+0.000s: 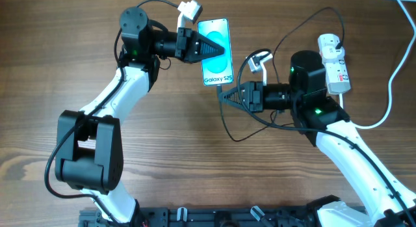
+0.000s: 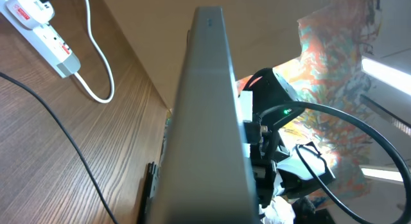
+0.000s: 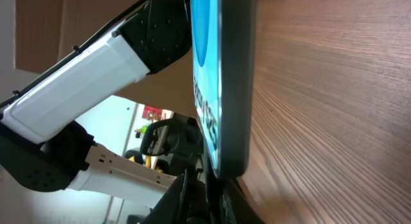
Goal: Plug charger to phone and switch on socket
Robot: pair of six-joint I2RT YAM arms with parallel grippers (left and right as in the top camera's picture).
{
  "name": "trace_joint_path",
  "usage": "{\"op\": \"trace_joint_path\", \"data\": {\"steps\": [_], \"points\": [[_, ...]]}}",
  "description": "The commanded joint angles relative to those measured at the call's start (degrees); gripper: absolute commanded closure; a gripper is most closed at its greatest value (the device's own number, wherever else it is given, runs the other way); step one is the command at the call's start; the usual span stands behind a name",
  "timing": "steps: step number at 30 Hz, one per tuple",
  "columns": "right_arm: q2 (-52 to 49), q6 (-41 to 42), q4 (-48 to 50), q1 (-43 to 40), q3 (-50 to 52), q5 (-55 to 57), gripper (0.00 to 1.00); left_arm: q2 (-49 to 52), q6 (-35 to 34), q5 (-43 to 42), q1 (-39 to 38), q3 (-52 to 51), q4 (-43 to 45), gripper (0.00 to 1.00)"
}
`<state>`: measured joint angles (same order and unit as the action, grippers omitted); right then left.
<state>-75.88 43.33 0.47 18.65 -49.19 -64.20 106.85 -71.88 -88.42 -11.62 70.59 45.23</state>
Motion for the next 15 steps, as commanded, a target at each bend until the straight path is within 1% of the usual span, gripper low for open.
{"op": "trace_joint_path", "data": {"steps": [1, 5, 9, 15], "points": [[-0.5, 0.3, 0.3, 1.6, -0.2, 1.5, 0.81, -1.2, 1.1, 0.4, 0.3, 0.7, 0.5, 0.96], [-0.5, 0.3, 0.3, 2.2, -0.2, 1.9, 0.86, -1.2, 1.1, 0.4, 0.3, 0.7, 0.5, 0.96], [-0.5, 0.4, -0.1, 2.2, -0.2, 3.0, 0.96, -1.2, 1.1, -0.7, 0.3, 0.7, 0.5, 0.96], [-0.5, 0.3, 0.6, 2.0, -0.2, 3.6, 0.96, -1.2, 1.1, -1.2, 0.2, 0.7, 0.4, 0.96]]}}
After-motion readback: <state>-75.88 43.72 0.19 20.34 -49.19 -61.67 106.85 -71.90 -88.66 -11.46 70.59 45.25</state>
